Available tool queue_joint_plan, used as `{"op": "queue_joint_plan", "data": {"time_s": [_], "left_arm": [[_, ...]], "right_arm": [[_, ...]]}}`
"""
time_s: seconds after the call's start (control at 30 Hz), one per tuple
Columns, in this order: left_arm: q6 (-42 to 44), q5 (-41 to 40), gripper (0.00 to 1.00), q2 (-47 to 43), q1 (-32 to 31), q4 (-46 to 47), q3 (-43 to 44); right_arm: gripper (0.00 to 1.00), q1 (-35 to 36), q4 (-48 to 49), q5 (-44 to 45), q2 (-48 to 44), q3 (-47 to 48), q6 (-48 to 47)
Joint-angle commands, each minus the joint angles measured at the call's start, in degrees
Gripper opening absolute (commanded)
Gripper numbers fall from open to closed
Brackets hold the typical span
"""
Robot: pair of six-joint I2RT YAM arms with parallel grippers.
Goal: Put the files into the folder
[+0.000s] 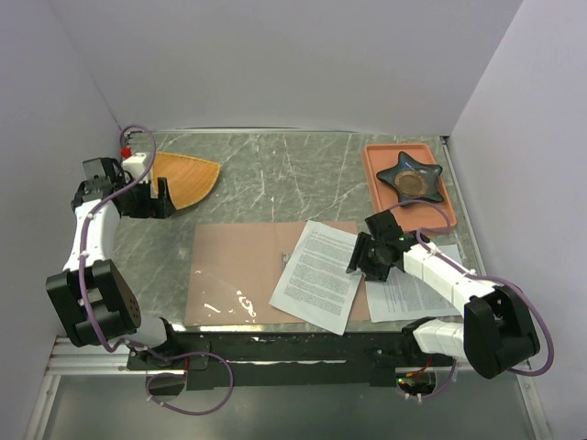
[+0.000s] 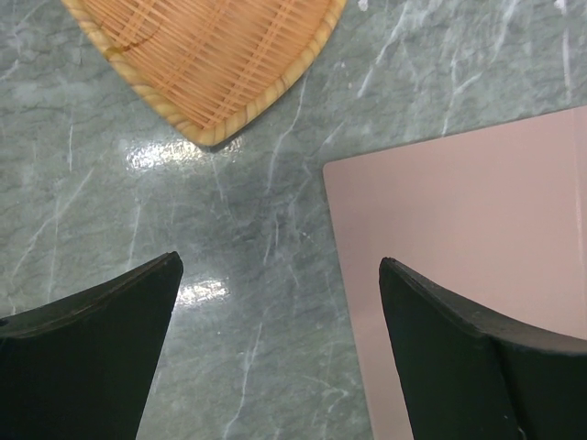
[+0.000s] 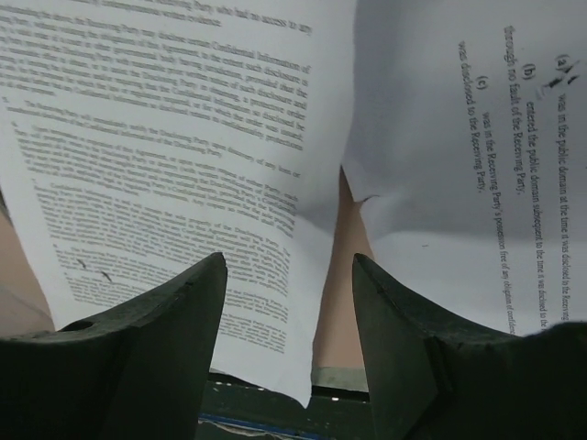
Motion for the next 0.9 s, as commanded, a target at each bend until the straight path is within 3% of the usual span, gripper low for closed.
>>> {"op": "queue_joint_plan", "data": {"time_s": [0.0, 0.23, 0.43, 0.73, 0.87], "left_arm": [[3.3, -1.8, 0.96, 1.1, 0.1, 2.8, -2.8], [6.6, -2.8, 0.96, 1.9, 0.0, 4.3, -6.4], [9.5, -4.3, 0.96, 3.4, -1.4, 5.2, -9.4], [11.7, -8.5, 0.96, 0.1, -9.7, 10.4, -15.4], [11.2, -9.2, 0.96, 2.3, -11.7, 9.9, -14.5]], "right_arm": [[0.65, -0.4, 0.8, 1.2, -0.2, -1.5, 2.0], [0.64, -0.1, 7.1, -1.8, 2.4, -4.0, 3.8], [0.56, 0.0, 14.1, -5.2, 1.8, -6.7, 5.1], [0.32, 1.6, 21.5, -7.3, 2.5, -10.5, 6.6], [0.10, 2.8, 23.8, -7.1, 1.1, -11.6, 6.2]]}}
